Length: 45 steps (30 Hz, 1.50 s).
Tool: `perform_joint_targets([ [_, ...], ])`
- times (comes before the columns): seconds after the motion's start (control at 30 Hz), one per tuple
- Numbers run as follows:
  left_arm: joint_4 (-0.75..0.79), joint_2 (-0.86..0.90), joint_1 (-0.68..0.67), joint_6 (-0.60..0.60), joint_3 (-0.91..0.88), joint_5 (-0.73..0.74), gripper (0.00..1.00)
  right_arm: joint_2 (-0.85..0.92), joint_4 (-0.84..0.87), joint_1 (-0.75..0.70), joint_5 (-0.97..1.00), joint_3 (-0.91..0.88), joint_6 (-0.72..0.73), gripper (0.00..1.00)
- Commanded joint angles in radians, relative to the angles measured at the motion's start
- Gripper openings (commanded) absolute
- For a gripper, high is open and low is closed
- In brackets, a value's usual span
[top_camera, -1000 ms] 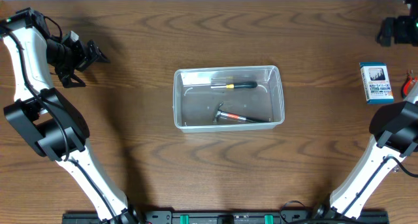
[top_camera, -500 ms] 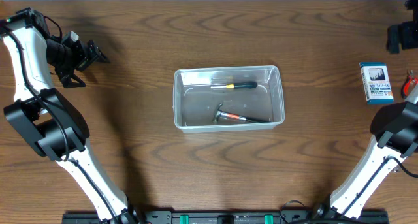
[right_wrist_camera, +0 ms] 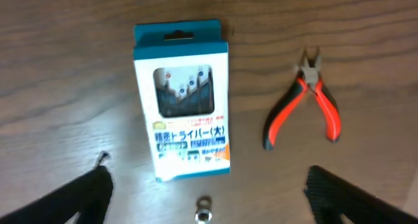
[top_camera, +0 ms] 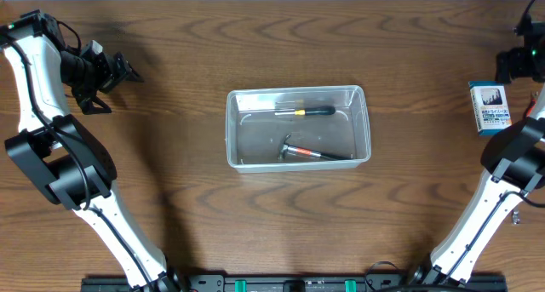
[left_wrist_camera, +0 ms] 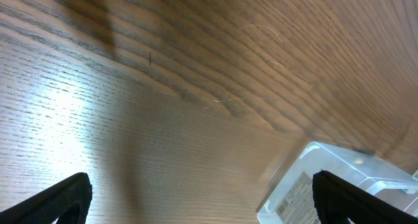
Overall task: Pack container
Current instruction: 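Lower the right gripper over the blue screwdriver-set box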
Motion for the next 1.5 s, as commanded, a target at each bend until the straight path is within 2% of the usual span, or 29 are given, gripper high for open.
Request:
perform_joint_targets([
  [0.0, -0.002, -0.026, 0.004, -0.001, 0.019, -0.005, 0.98, 0.033, 0.008, -0.019, -0.080, 0.001, -0.008, 0.99],
  [0.27, -0.002, -0.026, 0.004, -0.001, 0.019, -0.005, 0.98, 0.092, 0.002, -0.019, -0.147, 0.000, -0.043, 0.99],
  [0.8, -0.002, -0.026, 0.004, -0.001, 0.019, -0.005, 0.98, 0.163, 0.000, -0.024, -0.142, -0.013, -0.077, 0.99],
  [1.47, -0.002, -0.026, 0.004, -0.001, 0.019, -0.005, 0.98, 0.163, 0.061, -0.030, -0.055, -0.194, -0.079, 0.99],
])
